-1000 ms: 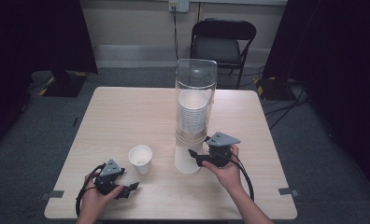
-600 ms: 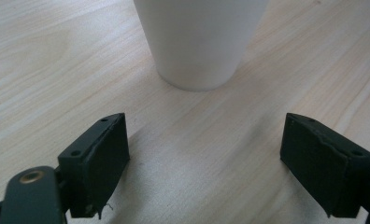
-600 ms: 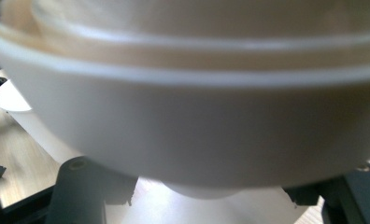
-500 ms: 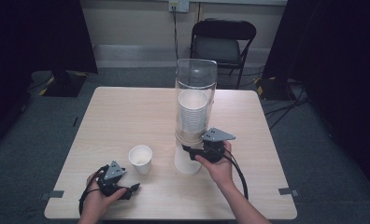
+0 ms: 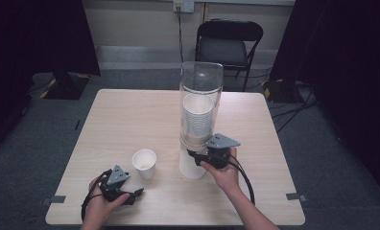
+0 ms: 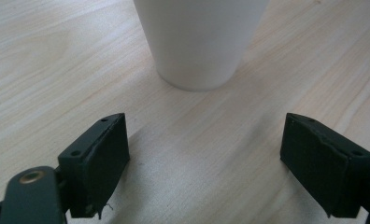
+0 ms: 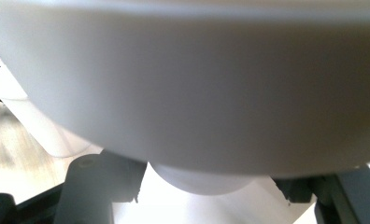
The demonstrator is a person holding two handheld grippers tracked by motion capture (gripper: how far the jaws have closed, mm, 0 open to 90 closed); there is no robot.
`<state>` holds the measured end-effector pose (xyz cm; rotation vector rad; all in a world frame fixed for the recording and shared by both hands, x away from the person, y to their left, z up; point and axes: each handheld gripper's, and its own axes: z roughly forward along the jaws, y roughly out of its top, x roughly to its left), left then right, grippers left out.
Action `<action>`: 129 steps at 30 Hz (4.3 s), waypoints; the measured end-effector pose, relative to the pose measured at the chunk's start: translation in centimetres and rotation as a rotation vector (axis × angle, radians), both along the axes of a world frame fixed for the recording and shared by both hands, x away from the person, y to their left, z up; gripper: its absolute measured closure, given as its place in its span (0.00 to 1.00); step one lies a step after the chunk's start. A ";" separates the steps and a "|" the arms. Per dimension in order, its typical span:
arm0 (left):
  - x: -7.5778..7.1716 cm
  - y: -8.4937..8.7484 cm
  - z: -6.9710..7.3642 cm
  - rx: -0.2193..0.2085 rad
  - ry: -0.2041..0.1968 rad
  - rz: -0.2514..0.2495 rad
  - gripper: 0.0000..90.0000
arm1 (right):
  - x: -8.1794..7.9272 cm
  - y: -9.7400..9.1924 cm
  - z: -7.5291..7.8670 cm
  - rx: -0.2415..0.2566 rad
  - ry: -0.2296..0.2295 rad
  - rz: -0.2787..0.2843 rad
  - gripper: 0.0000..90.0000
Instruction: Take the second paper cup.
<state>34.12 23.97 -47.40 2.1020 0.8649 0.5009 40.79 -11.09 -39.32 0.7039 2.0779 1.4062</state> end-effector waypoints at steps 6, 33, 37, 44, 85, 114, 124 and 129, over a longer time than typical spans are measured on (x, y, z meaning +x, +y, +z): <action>0.0 0.0 0.0 0.000 0.001 0.001 0.17 | 0.0 0.0 0.1 -0.008 0.010 0.001 0.41; 0.0 0.0 0.0 -0.007 0.006 0.004 0.17 | 0.0 -0.5 -0.8 -0.011 0.076 0.011 0.39; 0.0 0.0 0.0 0.000 0.002 0.002 0.17 | 0.0 -0.6 -1.0 -0.036 0.068 0.020 0.40; 0.0 0.0 0.0 0.000 0.004 0.002 0.17 | -0.6 -1.6 -5.5 -0.082 0.189 0.013 0.41; 0.0 -0.1 0.0 -0.009 0.006 0.008 0.16 | -0.9 -7.8 -6.5 -0.195 0.251 -0.048 0.31; 0.0 -0.1 0.0 -0.005 0.002 0.005 0.16 | -3.3 -12.6 -4.4 -0.112 0.215 -0.113 0.18; 0.0 -0.1 0.0 -0.005 0.004 0.005 0.16 | -3.7 -14.9 -4.5 -0.076 0.241 -0.119 0.17; 0.0 -0.1 0.0 -0.004 0.002 0.005 0.16 | -4.0 -15.5 -4.7 -0.089 0.249 -0.124 0.17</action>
